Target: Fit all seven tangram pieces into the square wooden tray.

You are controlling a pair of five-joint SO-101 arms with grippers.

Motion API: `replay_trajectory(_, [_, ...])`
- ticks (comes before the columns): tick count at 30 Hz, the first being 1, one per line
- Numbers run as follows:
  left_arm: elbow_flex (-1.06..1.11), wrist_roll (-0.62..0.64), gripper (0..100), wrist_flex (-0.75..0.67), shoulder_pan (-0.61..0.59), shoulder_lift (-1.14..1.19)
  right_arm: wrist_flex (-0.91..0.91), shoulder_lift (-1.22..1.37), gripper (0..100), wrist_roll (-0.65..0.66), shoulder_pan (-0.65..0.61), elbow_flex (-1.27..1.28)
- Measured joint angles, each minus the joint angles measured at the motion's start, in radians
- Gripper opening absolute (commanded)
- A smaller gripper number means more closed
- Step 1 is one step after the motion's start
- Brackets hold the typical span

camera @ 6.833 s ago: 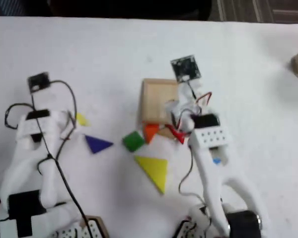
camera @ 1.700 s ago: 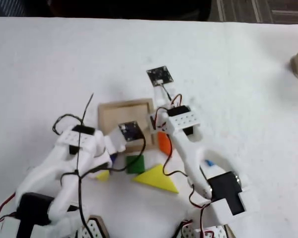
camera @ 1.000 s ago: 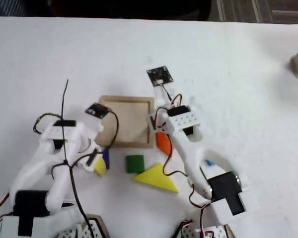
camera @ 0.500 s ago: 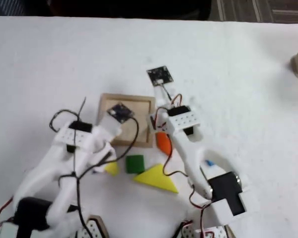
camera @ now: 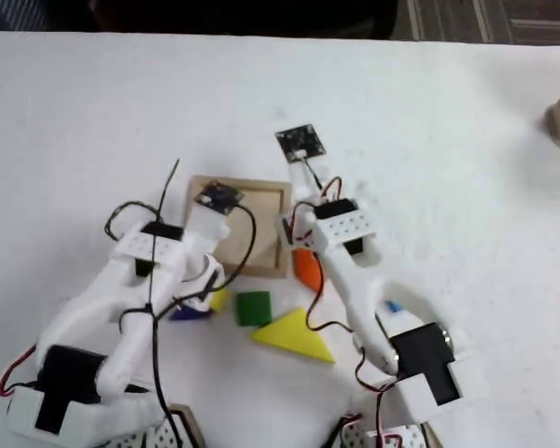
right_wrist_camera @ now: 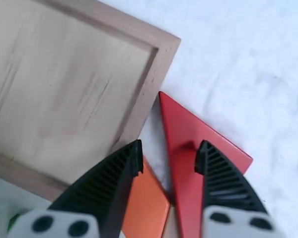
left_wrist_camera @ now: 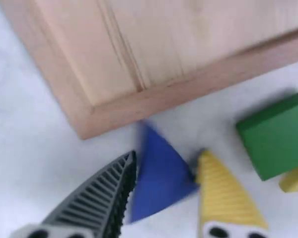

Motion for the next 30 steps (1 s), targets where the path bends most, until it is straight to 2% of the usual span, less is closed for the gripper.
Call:
replay_trajectory(10, [-0.005, -0.026, 4, 0.000, -0.003, 0.000, 0.000, 0.000, 17.6, 0.000, 0.000, 0.000])
replay_trajectory(12, [-0.005, -0.035, 8, 0.005, -0.006, 0.000, 0.000, 0.000, 17.6, 0.000, 0.000, 0.000])
replay_trajectory(17, [-0.018, -0.184, 27, 0.121, -0.072, -0.094, 0.000, 0.000, 17.6, 0.000, 0.000, 0.000])
replay_trajectory(21, [0.015, -0.302, 27, 0.203, -0.114, -0.308, 0.000, 0.000, 17.6, 0.000, 0.000, 0.000])
replay_trajectory(25, [0.140, -0.451, 27, 0.276, -0.110, -0.545, 0.000, 0.000, 17.6, 0.000, 0.000, 0.000])
replay_trajectory(30, [0.273, -0.591, 27, 0.287, -0.152, -0.684, 0.000, 0.000, 17.6, 0.000, 0.000, 0.000])
